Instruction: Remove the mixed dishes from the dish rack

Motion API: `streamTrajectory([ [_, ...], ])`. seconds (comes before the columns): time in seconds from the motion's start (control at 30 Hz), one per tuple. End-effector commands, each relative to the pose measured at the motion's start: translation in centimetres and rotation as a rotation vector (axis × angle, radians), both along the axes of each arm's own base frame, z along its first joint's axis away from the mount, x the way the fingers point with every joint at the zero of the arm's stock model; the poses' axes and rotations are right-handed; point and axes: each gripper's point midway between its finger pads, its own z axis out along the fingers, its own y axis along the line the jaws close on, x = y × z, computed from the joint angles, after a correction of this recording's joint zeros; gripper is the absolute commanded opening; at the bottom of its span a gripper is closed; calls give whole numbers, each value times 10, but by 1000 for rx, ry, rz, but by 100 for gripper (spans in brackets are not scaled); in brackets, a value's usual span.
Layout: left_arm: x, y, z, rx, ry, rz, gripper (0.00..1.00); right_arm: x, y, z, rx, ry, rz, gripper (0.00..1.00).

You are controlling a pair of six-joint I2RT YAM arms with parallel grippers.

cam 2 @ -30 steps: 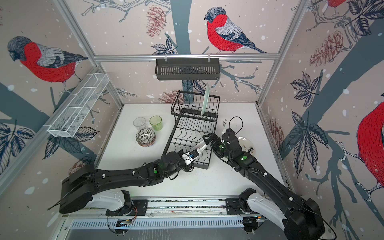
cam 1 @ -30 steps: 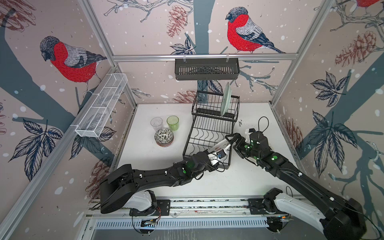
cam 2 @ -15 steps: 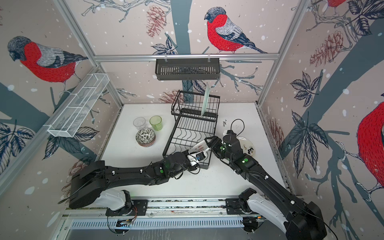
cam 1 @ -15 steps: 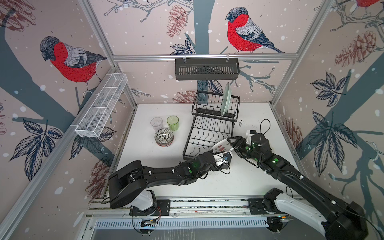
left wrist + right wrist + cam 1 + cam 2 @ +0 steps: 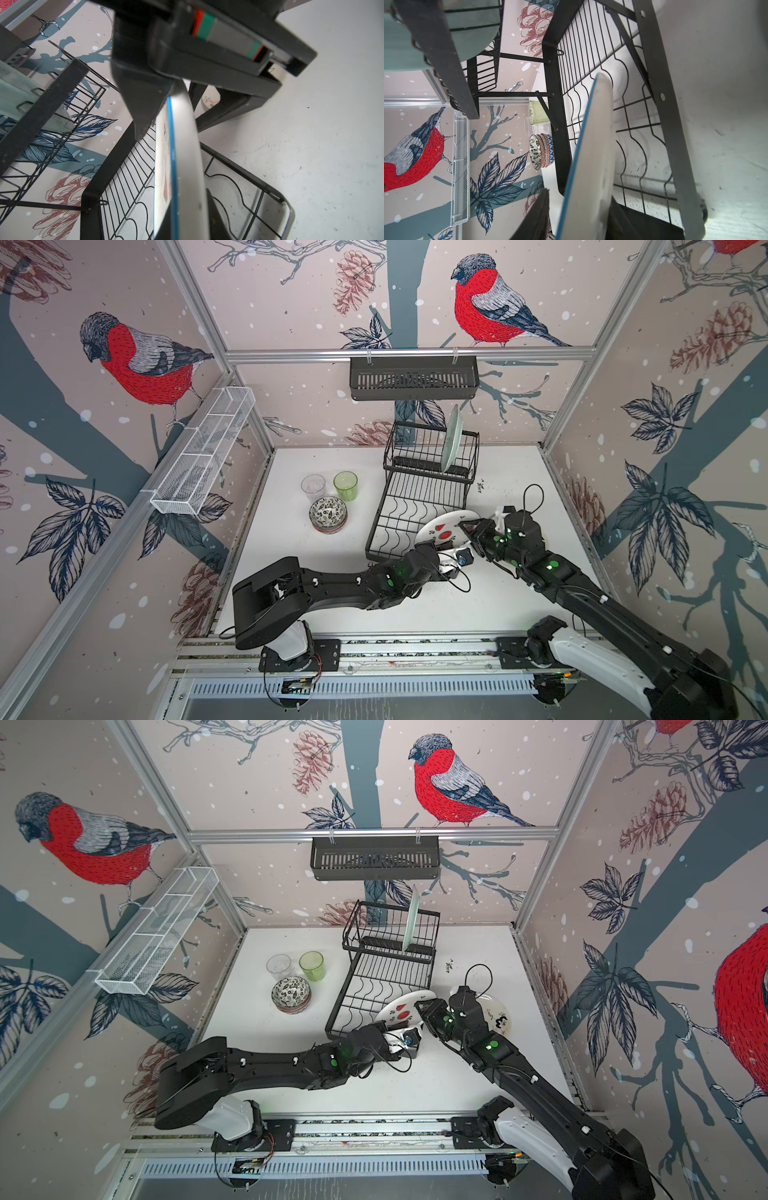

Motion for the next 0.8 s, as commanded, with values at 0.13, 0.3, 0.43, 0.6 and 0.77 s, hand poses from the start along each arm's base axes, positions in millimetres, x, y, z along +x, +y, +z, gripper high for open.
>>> streamTrajectory([
  [0.13, 4, -9, 33, -125, -96, 57, 0, 2, 4, 11, 2, -77, 40, 32],
  [0.3, 4, -11, 29, -125, -108, 76, 0, 2, 4, 11, 3, -74, 40, 18],
  [0.43, 0, -14, 28, -138, -96, 69, 0, 3, 4, 9, -4, -70, 45, 11],
  [0.6, -1, -14, 30, -161, -80, 72, 0, 2, 5, 7, -10, -61, 56, 2],
  [0.77, -1, -14, 25, -178, -49, 83, 18, 3, 3, 5, -13, -55, 47, 0],
])
